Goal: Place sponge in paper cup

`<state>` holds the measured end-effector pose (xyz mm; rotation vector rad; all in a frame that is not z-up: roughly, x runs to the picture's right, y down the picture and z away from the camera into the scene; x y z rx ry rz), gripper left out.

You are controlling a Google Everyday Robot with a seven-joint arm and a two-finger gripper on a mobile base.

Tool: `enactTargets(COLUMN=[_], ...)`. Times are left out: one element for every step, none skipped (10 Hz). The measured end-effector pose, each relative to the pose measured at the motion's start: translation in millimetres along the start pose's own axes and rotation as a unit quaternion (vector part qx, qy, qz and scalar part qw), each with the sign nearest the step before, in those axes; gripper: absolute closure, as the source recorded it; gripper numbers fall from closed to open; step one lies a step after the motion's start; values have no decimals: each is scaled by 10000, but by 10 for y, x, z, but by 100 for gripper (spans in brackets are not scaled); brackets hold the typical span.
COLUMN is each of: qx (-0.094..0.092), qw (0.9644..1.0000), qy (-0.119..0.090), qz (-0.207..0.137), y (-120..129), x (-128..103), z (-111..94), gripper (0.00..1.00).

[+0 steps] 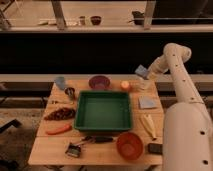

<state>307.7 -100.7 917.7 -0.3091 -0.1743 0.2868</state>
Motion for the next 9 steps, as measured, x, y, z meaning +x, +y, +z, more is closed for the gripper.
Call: enactTargets(qx=[-5, -5, -12, -20, -23, -11, 75, 214, 320], qw=[10000, 10000, 10000, 10000, 10000, 10000, 10000, 9998, 9995], qy=[18, 38, 60, 76, 80, 76, 35, -24, 3], qz=[-4, -14, -25, -34, -44, -61, -40, -26, -8], y=[0, -2, 3, 8, 9, 16, 12, 9, -14], x=[-11, -21, -19, -14, -21, -29, -30, -45, -39], z=[10, 10, 11, 15, 9, 8, -33, -113, -237], gripper=[20, 20, 20, 20, 20, 20, 20, 21, 28])
